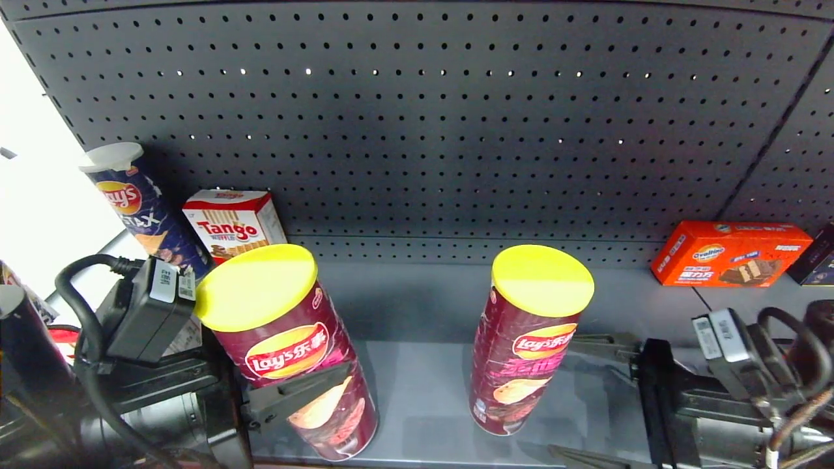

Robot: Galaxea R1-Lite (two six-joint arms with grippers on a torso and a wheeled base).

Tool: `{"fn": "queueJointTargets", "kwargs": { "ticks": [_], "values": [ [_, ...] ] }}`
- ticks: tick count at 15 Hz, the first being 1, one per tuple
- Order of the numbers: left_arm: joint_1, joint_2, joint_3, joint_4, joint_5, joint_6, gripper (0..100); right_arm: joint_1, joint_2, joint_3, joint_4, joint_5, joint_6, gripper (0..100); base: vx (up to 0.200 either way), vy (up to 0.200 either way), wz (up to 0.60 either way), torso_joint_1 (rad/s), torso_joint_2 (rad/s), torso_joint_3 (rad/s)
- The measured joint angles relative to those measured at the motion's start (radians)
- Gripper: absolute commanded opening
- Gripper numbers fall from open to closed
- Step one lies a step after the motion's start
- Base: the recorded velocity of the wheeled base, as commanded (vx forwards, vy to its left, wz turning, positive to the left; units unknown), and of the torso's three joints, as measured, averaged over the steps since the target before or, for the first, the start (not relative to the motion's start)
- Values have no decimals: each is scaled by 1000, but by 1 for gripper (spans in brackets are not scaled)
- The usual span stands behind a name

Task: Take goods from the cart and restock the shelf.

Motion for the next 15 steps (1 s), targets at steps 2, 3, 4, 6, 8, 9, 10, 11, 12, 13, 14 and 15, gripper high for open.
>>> {"fn": "queueJointTargets", "kwargs": {
  "ticks": [2,3,4,6,8,9,10,11,12,13,14,15],
  "values": [
    [0,0,2,0,0,0,0,-37,-107,64,6,1,0,100,0,0,0,0,0,0],
    [0,0,2,0,0,0,0,-75,-164,83,20,1,0,100,0,0,0,0,0,0],
    [0,0,2,0,0,0,0,-128,-226,96,44,0,1,100,0,0,0,0,0,0],
    [0,0,3,0,1,1,0,-230,-346,102,113,-34,5,100,0,0,0,0,0,0],
    [0,0,3,0,1,1,0,-314,-487,102,208,-127,11,100,0,0,0,0,0,0],
    [0,0,3,0,1,2,0,-343,-563,101,274,-186,18,100,0,0,0,0,0,0],
    [0,0,2,0,1,5,0,-367,-650,100,362,-264,29,100,0,0,0,0,0,0],
    [0,0,-1,0,1,11,0,-385,-733,96,461,-344,40,100,0,0,0,0,0,0],
    [-1,0,-3,0,1,17,0,-397,-816,92,556,-424,53,100,0,0,0,0,0,0],
    [-1,0,-3,0,1,21,0,-406,-906,90,653,-501,71,100,0,0,0,0,0,0],
    [1,0,-3,0,3,23,0,-412,-990,90,740,-564,88,100,0,0,0,0,0,0],
    [1,-2,-2,0,5,23,0,-417,-1079,90,832,-621,105,100,0,0,0,0,0,0]
  ]
}}
